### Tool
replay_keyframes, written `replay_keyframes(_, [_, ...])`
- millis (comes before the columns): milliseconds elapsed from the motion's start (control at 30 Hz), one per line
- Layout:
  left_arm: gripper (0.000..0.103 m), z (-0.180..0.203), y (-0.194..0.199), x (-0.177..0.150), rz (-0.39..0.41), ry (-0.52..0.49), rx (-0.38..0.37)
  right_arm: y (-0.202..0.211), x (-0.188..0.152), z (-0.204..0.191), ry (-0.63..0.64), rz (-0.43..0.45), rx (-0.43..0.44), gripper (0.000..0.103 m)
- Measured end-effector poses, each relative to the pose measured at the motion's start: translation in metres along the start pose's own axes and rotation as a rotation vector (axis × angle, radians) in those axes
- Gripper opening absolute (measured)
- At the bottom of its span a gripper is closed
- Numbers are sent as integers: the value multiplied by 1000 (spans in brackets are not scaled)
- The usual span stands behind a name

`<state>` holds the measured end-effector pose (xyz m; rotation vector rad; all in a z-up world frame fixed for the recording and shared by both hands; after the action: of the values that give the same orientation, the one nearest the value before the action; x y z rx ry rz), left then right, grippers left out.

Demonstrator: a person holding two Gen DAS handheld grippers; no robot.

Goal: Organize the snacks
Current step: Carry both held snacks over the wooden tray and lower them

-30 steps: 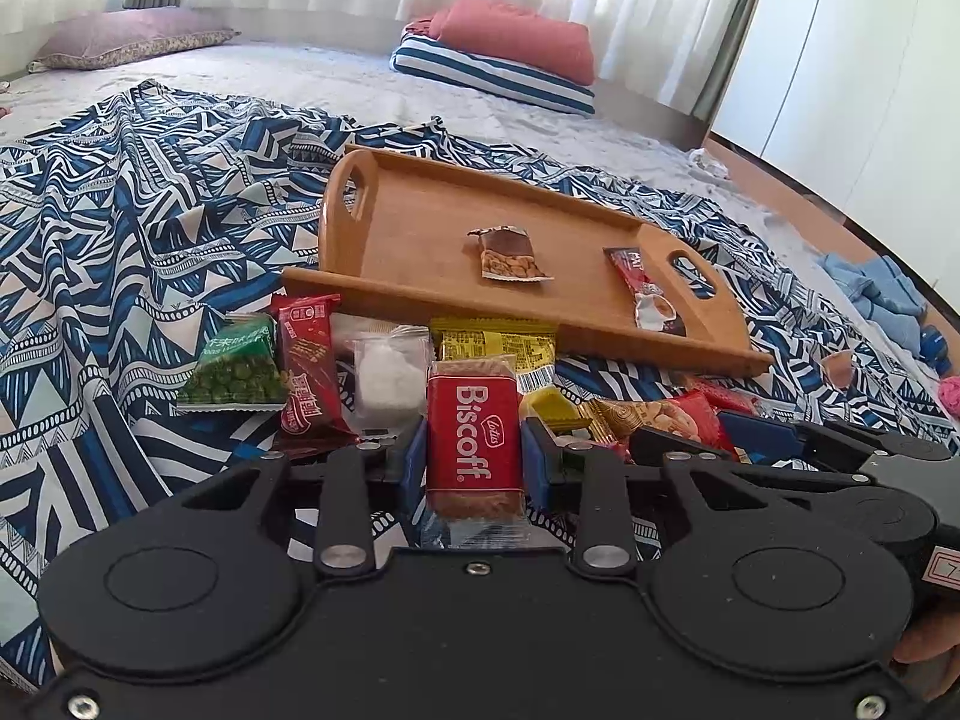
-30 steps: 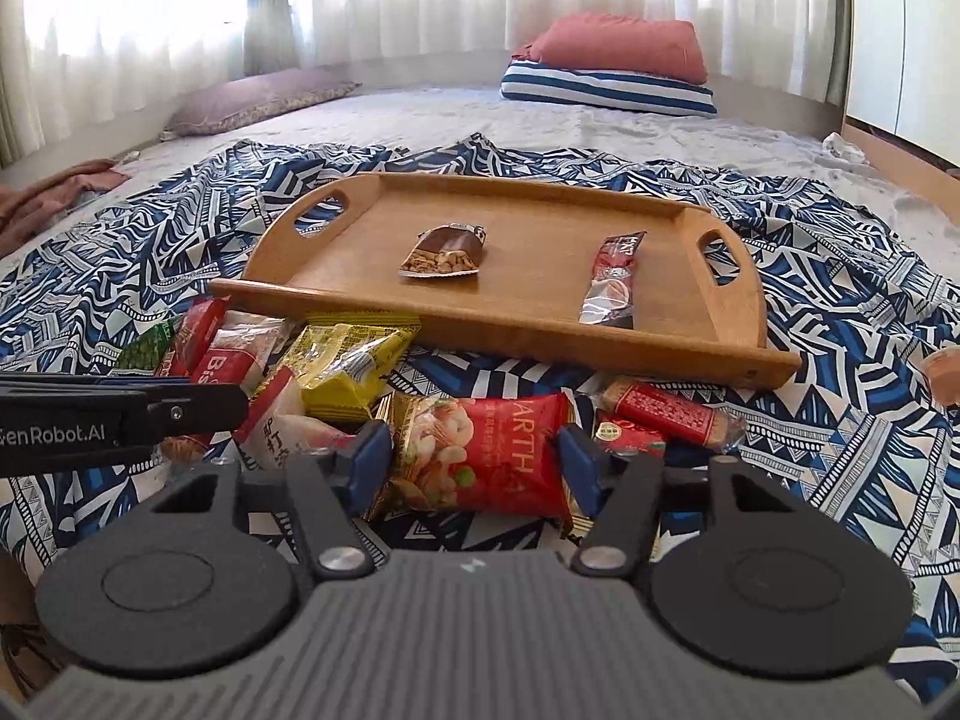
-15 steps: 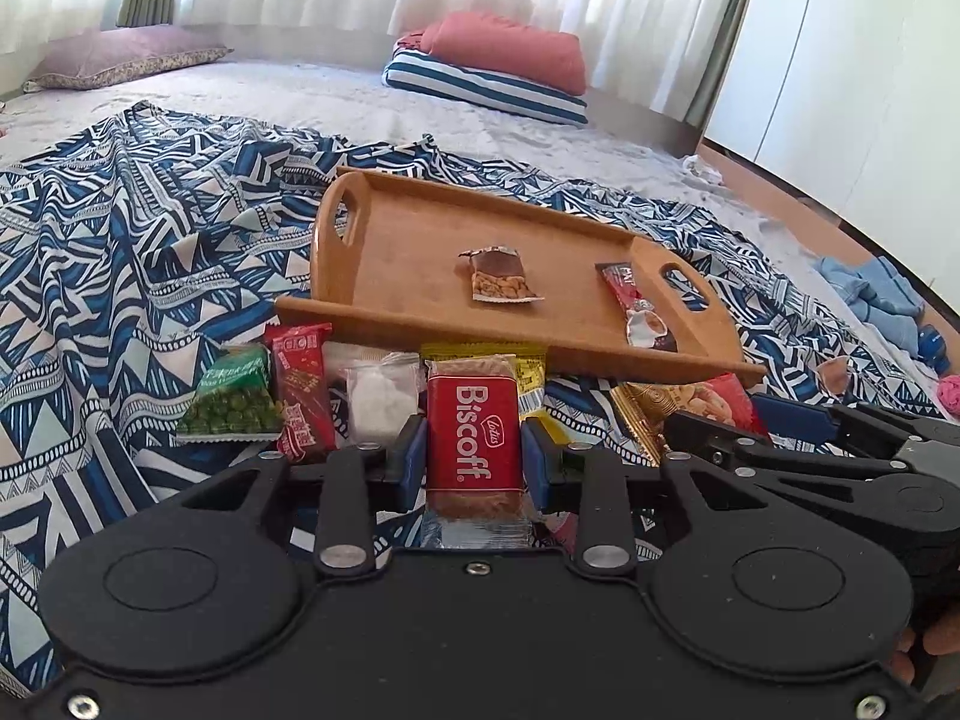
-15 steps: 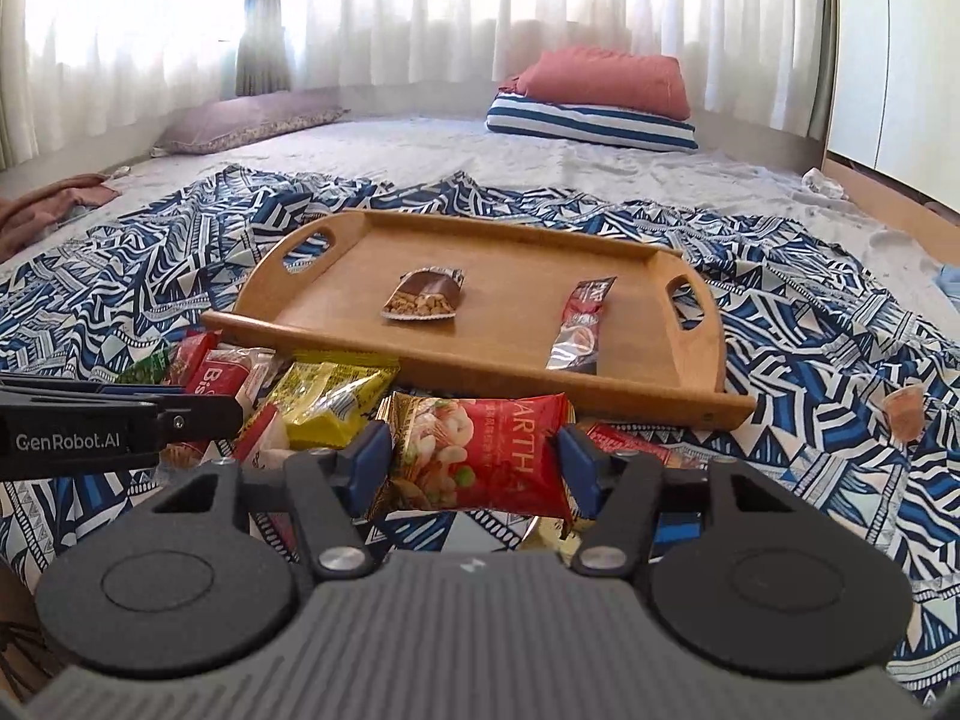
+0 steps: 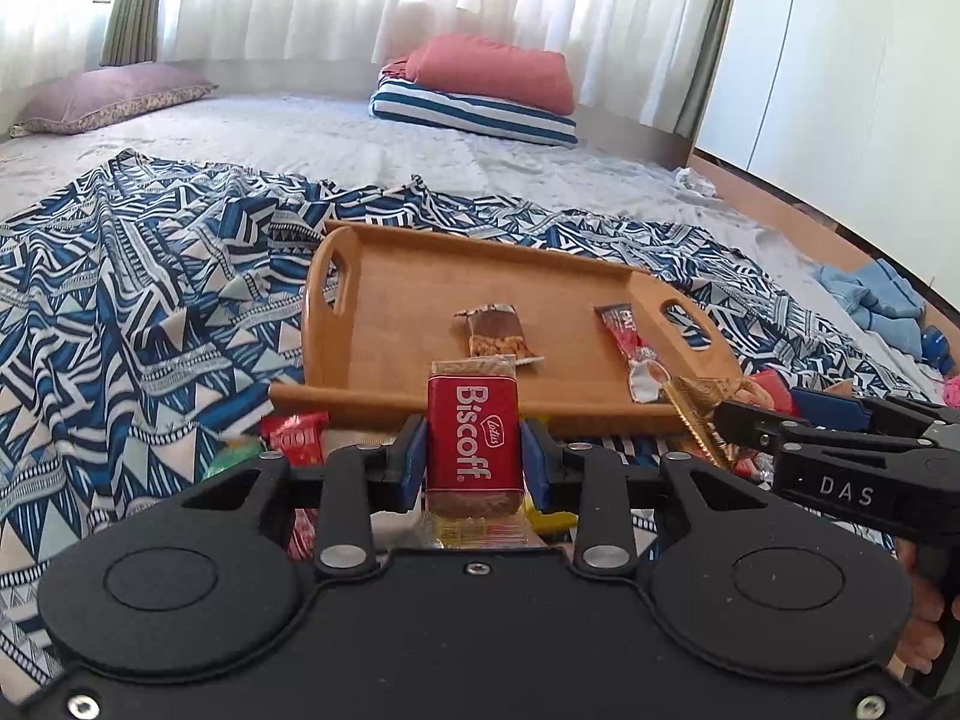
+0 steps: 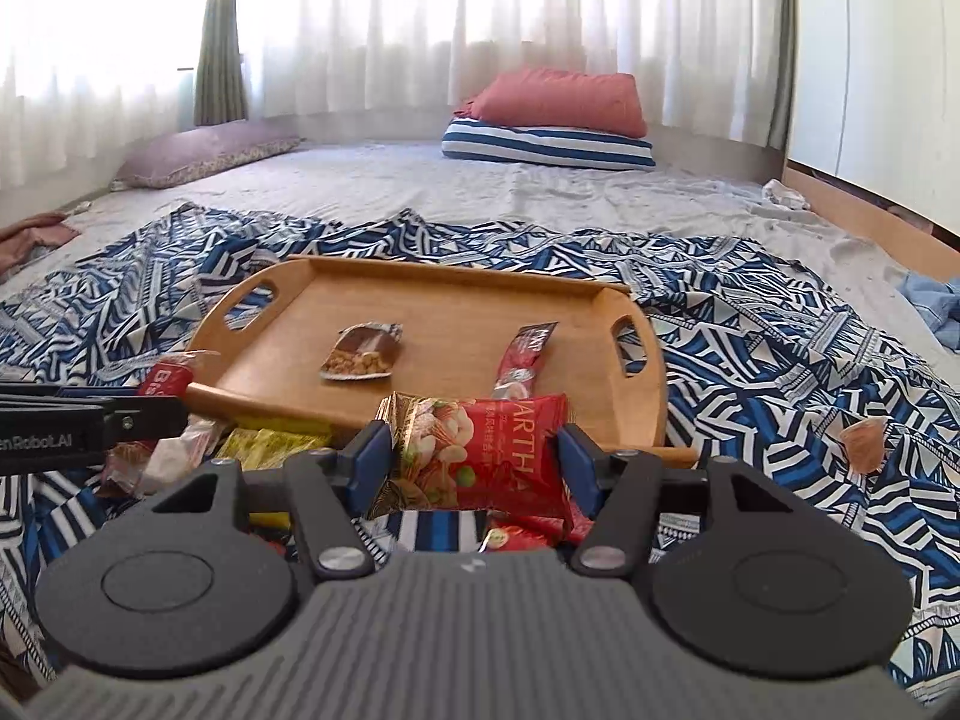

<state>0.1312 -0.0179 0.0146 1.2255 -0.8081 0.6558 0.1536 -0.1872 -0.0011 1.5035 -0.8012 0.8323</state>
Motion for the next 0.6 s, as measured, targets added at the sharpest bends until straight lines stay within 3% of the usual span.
replay_keyframes(133, [31, -2, -8, 14, 5, -18, 3, -9, 13, 14, -13, 6, -31, 63])
replay_keyframes(400, [31, -15, -40, 43, -11, -17, 32, -40, 35, 46, 54, 0, -182, 63])
replay_keyframes(600, [31, -26, -77, 54, -47, -24, 89, -69, 41, 52, 135, -22, -231, 64])
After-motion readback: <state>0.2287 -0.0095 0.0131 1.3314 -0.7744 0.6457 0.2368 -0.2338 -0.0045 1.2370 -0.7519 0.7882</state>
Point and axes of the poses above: each gripper's, at about its wrist camera, not at the fingertips, and y roughly against the way its jaws point, z to its right, x to its top, the point moved 8 cm from there along -y, roughly the way its jaws point, and after that the axes turned 4 degrees about -y, right-handed, at the moved point
